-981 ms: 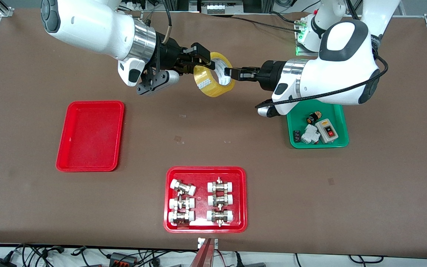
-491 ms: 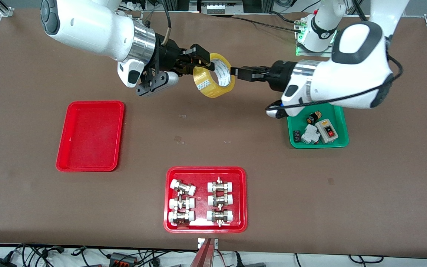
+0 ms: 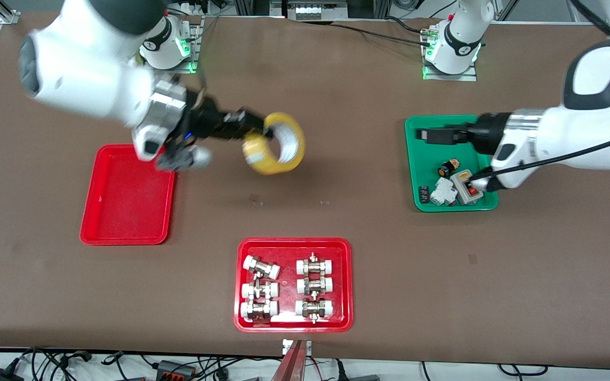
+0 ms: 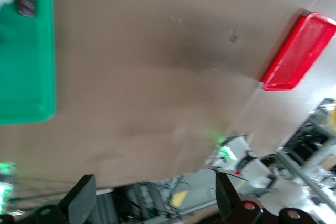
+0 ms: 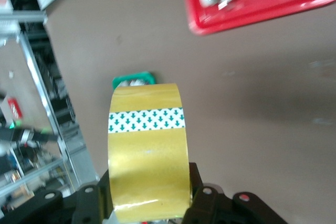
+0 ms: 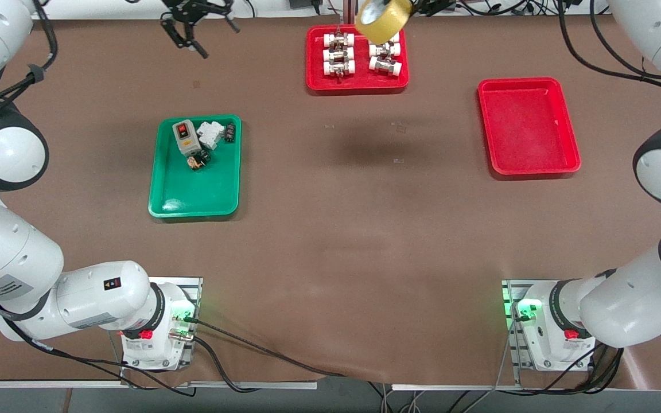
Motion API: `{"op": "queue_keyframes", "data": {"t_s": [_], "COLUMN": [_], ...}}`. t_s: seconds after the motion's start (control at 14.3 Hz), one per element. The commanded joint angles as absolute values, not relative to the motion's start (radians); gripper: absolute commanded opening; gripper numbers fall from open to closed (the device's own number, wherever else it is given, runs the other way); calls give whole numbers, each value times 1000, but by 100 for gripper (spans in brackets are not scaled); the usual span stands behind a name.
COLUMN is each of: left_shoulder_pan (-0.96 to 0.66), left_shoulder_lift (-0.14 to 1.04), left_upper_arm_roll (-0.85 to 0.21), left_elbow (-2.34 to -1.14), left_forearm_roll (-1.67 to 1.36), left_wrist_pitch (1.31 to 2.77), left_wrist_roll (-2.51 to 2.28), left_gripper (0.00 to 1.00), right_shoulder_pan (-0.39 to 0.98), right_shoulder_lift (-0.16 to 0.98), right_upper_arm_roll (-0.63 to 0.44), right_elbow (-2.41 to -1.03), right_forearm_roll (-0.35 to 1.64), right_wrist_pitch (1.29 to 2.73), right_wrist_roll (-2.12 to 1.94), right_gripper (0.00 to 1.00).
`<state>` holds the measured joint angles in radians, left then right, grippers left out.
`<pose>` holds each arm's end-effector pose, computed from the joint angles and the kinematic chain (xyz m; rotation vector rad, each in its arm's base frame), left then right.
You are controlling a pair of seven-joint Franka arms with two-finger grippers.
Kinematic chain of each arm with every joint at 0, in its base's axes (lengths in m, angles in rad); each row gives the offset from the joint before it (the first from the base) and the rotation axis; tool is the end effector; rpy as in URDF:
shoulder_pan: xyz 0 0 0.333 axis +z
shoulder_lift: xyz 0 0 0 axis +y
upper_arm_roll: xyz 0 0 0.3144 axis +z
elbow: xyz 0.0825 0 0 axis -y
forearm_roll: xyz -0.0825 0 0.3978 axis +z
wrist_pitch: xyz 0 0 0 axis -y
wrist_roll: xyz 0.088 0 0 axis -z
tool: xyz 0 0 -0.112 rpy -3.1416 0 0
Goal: Left arm passes tape to right arm into tray
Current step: 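Move the tape over the empty red tray while the left gripper withdraws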
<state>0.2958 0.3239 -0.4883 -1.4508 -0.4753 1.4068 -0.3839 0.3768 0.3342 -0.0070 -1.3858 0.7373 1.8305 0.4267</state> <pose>0.6091 -0.1363 0.5114 2.5421 0.2404 -0.6479 0.6221 0.3037 0.5457 -2.4140 0.2582 0.2310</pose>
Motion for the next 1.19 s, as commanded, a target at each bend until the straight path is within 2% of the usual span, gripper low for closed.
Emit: {"op": "queue_keyframes", "data": {"t_s": [0.0,0.21,0.35,0.56,0.84,0.98,1.12], "left_shoulder_pan": [319,318,296,102,-13,-37,-38], "left_shoulder_lift": [301,249,186,80,-72,-69,-61], "left_upper_arm_roll": [-488,-497,-454,-222,-76,-48,-46], "left_elbow": [-1450,-1434,-1443,-1475,-1619,-1629,-1623], "left_forearm_roll": [-329,-77,-63,-63,-63,-60,12], "left_wrist_pitch": [1388,1390,1390,1367,1420,1437,1514], "left_wrist_roll": [-243,-24,29,83,100,115,91], "left_gripper": [100,100,100,100,100,100,100], "right_shoulder_pan": [246,62,-41,-148,-297,-334,-348], "right_shoulder_lift": [383,463,526,601,724,753,790], "right_upper_arm_roll": [6,8,11,8,6,6,6], "right_elbow": [-1373,-1377,-1379,-1379,-1385,-1396,-1404], "right_forearm_roll": [745,762,770,750,727,707,699], "right_wrist_pitch": [1769,1663,1596,1528,1483,1482,1485], "right_wrist_roll": [420,364,242,64,-231,-340,-408], "right_gripper": [27,27,26,27,27,27,27]}}
